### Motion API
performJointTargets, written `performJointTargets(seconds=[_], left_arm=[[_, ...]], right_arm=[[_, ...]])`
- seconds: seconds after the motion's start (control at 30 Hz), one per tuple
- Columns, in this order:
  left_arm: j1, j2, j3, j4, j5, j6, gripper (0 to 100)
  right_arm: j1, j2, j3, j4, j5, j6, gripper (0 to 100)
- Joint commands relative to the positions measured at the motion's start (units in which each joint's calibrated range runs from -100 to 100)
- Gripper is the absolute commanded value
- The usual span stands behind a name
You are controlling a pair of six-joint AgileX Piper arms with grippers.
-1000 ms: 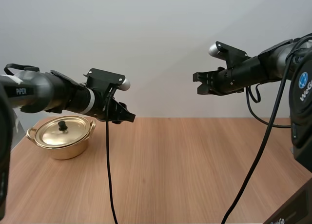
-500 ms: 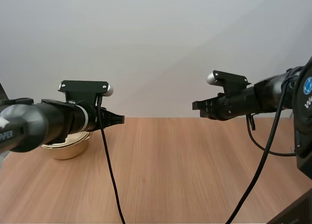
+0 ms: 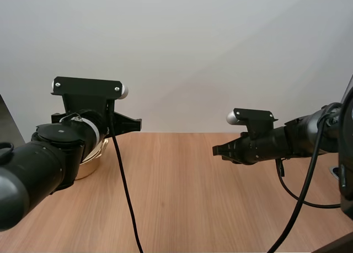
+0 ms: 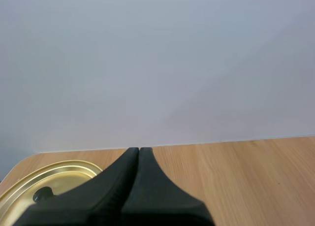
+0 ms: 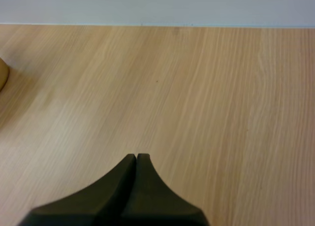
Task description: Open the pot, put the car inside, and close it
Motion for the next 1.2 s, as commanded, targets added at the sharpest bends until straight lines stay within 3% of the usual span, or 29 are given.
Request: performJointTargets(seconds=[0.0, 0.2, 0.53, 0.77, 1.03, 1.17], left_arm=[[-0.92, -2.0, 1.6, -3.1, -2.7, 0.0, 0], [-0.92, -8.5, 10.2, -4.8, -5.0, 0.0, 0], [-0.92, -25.7, 21.4, -4.8, -7.7, 0.0, 0], [1.14, -37.7, 27.3, -4.8, -4.7, 0.0, 0], [2.95, -46.5, 27.3, -4.6, -1.3, 0.1, 0], [3.01, -46.6, 27.3, 0.6, -1.6, 0.1, 0]], right_arm=[[0.0, 0.0, 1.1, 0.0, 0.2, 0.0, 0], [0.0, 0.5, 2.4, 4.1, 1.0, -0.7, 0], [0.0, 0.5, 3.7, 4.9, -6.6, -0.7, 0], [0.3, -1.3, 6.4, 5.1, -15.6, -0.8, 0], [9.0, -15.0, 12.2, 5.3, -48.6, -1.1, 0], [13.9, -22.2, 16.5, 5.3, -57.1, -1.1, 0]])
